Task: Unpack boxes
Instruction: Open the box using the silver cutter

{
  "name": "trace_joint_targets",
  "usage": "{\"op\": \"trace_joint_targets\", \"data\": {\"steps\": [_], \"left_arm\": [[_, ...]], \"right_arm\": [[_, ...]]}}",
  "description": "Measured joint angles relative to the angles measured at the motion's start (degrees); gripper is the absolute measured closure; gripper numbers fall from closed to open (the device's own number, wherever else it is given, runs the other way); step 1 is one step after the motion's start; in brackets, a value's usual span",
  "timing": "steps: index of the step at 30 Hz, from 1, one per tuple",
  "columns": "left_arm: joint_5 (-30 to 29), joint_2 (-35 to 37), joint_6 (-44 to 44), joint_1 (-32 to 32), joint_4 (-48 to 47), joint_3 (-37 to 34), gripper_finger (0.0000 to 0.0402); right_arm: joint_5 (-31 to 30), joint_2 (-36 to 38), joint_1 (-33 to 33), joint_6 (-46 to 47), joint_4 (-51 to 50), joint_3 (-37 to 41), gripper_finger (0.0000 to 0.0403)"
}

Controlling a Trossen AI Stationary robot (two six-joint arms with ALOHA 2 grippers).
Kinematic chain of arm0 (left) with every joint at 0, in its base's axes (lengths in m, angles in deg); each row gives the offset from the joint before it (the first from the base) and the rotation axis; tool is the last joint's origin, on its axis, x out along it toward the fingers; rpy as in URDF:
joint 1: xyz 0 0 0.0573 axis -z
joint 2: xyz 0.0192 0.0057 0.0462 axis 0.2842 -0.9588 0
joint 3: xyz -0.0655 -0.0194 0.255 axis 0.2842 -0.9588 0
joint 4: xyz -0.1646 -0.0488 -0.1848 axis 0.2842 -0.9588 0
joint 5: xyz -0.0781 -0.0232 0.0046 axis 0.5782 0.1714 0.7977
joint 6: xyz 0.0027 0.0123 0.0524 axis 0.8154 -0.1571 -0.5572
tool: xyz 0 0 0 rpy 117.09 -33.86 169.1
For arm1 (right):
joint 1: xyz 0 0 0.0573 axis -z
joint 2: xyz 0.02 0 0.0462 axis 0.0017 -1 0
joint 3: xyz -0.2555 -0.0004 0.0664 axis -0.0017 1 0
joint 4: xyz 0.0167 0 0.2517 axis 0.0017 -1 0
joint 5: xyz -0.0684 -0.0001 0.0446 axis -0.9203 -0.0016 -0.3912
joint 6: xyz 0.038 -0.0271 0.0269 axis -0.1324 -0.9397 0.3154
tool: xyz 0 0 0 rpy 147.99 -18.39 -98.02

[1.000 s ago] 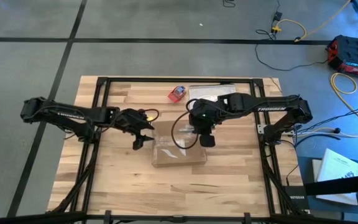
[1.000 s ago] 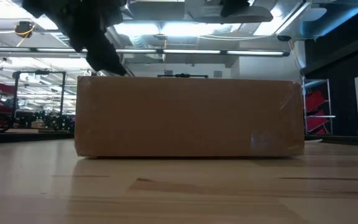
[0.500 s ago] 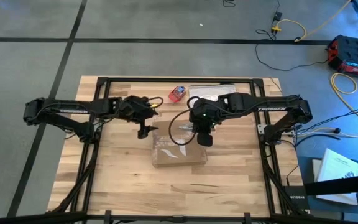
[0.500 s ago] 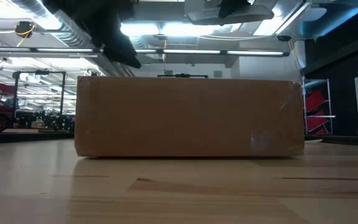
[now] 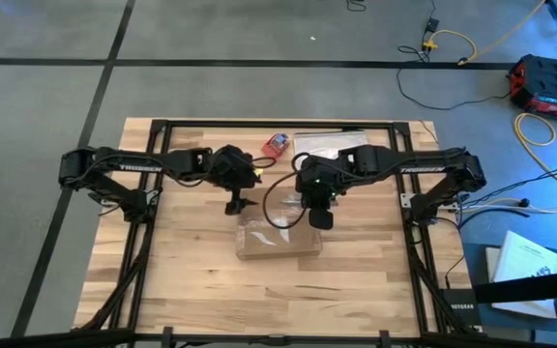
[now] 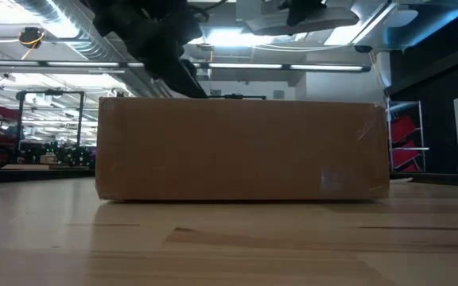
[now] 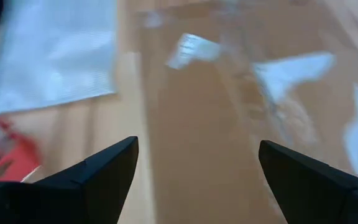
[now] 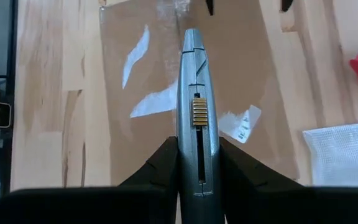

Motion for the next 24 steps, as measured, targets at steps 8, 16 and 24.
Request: {"op": "trace_joint_targets", "data": {"steps": [8,16,24], "left_arm": [[0.4,-1.6,3.8,-4.0,-2.7,0.9,0.008],[2.8,-3.7,4.2,-5.5,-7.9,0.8,0.008],[2.9,-4.0,2.3,-5.6,-7.8,0.8,0.008]], "right_arm": [[3.1,-3.6,-0.3,2.8,1.8,0.0,0.0339],[3.4,-9.5,-2.2,0.4,5.4,-4.1,0.0339],[-2.2,-20.9,-2.1,-8.1,-5.8,-22.6,0.0339]]}}
